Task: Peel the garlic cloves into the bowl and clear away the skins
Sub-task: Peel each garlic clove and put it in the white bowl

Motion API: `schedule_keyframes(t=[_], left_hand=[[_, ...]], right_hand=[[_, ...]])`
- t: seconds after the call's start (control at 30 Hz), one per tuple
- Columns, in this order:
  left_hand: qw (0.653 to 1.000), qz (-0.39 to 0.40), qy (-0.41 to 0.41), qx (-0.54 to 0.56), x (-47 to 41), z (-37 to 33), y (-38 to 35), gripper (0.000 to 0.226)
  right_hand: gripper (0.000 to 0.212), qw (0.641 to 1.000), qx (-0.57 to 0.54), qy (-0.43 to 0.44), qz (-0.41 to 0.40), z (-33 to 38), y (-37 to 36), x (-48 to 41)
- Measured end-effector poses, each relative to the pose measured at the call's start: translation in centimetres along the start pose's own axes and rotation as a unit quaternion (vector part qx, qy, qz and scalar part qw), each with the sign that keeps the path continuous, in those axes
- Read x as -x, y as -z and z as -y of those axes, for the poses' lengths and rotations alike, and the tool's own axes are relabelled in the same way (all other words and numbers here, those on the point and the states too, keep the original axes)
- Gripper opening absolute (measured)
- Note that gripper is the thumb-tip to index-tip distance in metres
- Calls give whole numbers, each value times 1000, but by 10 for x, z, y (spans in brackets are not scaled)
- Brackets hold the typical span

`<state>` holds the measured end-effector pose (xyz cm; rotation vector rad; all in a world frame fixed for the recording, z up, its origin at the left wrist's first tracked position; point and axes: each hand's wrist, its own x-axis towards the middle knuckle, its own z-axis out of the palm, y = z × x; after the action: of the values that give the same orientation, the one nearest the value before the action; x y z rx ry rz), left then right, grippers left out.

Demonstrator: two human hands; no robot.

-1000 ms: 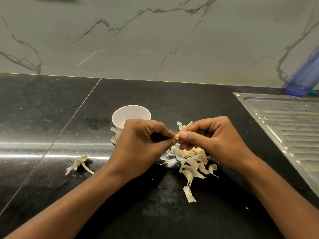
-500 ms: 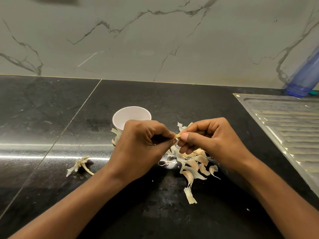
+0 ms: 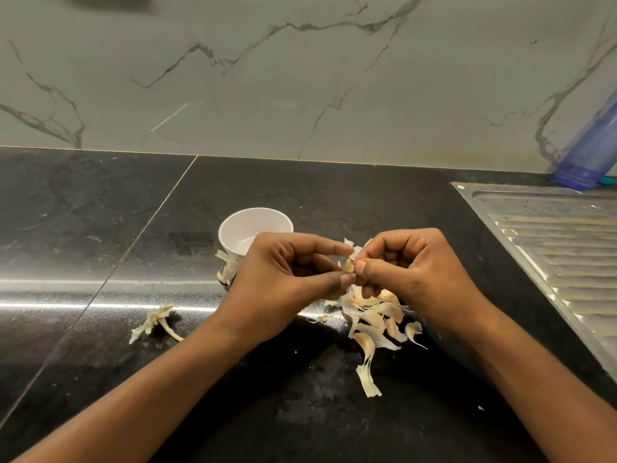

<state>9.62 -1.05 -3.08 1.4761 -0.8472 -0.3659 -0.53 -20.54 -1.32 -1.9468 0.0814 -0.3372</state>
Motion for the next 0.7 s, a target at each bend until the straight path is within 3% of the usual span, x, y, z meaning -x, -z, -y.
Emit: schedule_keyframes(t=[0.3, 0.7], left_hand=[[990, 17, 82, 117, -1, -7, -1, 41], [983, -17, 101, 151, -2, -10, 0, 25]], right_hand=[[8, 1000, 3, 12, 8, 1, 1, -1], [12, 1000, -6, 14, 19, -2, 0, -2]])
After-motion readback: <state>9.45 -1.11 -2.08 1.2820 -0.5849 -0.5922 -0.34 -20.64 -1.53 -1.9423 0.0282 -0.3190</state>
